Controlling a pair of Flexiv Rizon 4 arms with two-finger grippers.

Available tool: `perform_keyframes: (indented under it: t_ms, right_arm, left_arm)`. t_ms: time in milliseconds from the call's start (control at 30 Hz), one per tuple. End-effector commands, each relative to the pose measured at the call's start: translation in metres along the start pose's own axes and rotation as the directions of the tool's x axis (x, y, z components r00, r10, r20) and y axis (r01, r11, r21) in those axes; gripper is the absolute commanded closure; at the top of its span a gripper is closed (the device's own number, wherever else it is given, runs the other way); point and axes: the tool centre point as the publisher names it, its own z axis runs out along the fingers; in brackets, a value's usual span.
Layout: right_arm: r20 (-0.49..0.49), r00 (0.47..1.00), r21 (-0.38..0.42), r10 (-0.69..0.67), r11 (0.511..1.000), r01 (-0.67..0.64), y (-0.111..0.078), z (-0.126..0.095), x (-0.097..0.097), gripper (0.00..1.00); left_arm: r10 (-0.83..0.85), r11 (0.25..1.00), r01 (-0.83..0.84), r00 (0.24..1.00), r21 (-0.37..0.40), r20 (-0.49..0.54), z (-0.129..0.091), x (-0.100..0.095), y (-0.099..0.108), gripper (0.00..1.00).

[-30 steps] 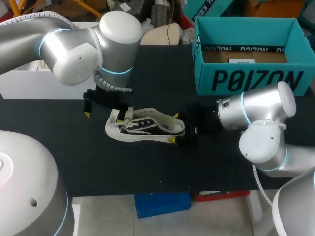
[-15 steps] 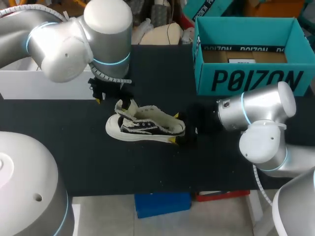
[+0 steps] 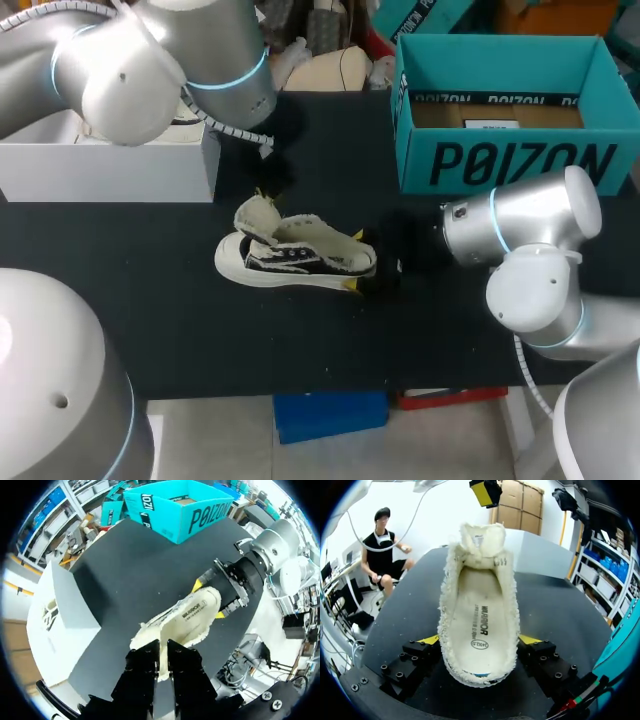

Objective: Take the shoe out of the shoebox, open the shoe tongue, remove and reinsert the insole, then place the shoe into the shoebox

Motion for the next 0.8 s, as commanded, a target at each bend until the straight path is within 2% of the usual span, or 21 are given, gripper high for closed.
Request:
perform_keyframes:
  t_ms: [33, 667, 700, 767, 800]
  right_arm:
    - [0.0, 1.0, 0.001, 0.001, 1.0, -0.001, -0.0007, -0.0005, -0.0006, 1.0]
    - [0.0, 1.0, 0.001, 0.001, 1.0, -0.001, -0.0007, -0.0005, -0.0006, 1.0]
    - [0.0, 1.0, 0.001, 0.001, 1.0, -0.001, -0.0007, -0.0005, -0.0006, 1.0]
    - [0.0, 1.0, 0.001, 0.001, 1.0, -0.001, -0.0007, -0.0005, -0.0006, 1.0]
    - [0.0, 1.0, 0.001, 0.001, 1.0, -0.001, -0.0007, -0.0005, -0.0006, 1.0]
  left_arm:
    - [0.674, 0.721, -0.692, 0.696, 0.019, -0.248, 0.0081, 0.0, -0.0172, 1.0]
    - [0.674, 0.721, -0.692, 0.696, 0.019, -0.248, 0.0081, 0.0, -0.0172, 1.0]
    - [0.678, 0.71, -0.704, 0.689, -0.014, -0.255, 0.0088, 0.0001, -0.0165, 1.0]
    - [0.729, 0.659, -0.751, 0.621, 0.05, -0.289, 0.0106, 0.004, -0.0174, 1.0]
    - [0.724, 0.664, -0.745, 0.617, 0.069, -0.308, 0.0117, 0.0048, -0.0176, 1.0]
